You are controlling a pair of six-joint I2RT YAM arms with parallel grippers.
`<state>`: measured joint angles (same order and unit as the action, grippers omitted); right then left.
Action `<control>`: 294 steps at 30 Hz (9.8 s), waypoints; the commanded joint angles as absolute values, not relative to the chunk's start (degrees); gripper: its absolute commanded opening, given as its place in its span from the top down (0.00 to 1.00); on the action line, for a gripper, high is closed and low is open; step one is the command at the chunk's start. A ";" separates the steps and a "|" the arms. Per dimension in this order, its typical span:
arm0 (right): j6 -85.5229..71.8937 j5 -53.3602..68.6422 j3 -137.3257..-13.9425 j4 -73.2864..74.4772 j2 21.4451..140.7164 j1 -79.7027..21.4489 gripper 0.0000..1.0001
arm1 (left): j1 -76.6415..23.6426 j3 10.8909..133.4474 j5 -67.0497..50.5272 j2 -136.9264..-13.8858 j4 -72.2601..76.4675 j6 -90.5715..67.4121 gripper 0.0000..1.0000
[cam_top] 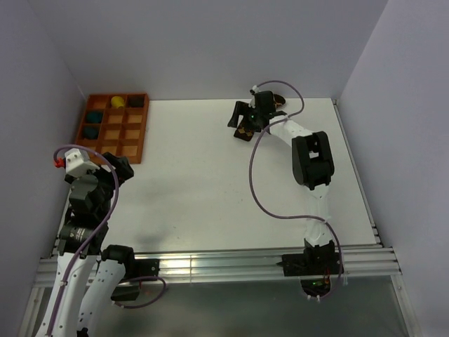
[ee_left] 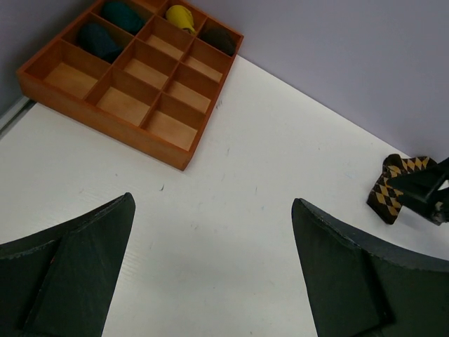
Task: Roll the socks
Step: Move the sock to the center of the board, then roll the sock at the center of the board.
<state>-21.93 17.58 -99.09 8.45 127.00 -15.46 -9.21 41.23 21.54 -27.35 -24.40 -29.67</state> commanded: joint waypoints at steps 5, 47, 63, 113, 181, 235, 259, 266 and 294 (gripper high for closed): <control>-25.22 22.76 -107.05 11.51 135.25 -13.71 0.07 | -9.32 40.43 19.43 -27.77 -22.23 -30.50 0.00; -20.31 -1.24 -70.48 9.67 102.90 -26.11 0.20 | -9.49 39.55 -8.43 -37.18 -20.40 -28.30 0.00; -28.56 -3.86 -59.86 10.02 102.06 -17.40 0.30 | -9.67 37.09 -14.23 -37.44 -17.05 -28.91 0.00; 2.46 -9.31 -51.24 5.80 90.96 -57.92 0.47 | -9.76 35.86 -3.16 -37.09 -19.60 -31.90 0.00; -17.22 8.68 -52.91 0.80 102.39 -56.26 1.00 | -13.44 33.32 -6.59 -40.78 -17.14 -39.10 0.02; -34.02 32.52 -47.81 -11.43 105.91 -42.01 1.00 | -42.19 20.22 14.24 -67.24 7.64 -69.52 0.62; -32.17 29.88 -48.78 -9.32 104.94 -43.15 1.00 | -42.10 20.74 13.18 -72.33 11.69 -69.61 0.73; -29.71 27.69 -49.83 -6.68 104.15 -43.86 0.98 | -42.19 21.00 13.54 -71.28 11.95 -69.00 0.92; -24.96 23.02 -50.89 -1.93 97.47 -45.09 0.68 | -42.19 20.74 12.31 -71.45 12.48 -66.53 1.00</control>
<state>-26.44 23.57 -49.60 -1.63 97.93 -44.75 -41.87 19.90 12.32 -72.20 10.35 -67.92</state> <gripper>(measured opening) 0.331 0.013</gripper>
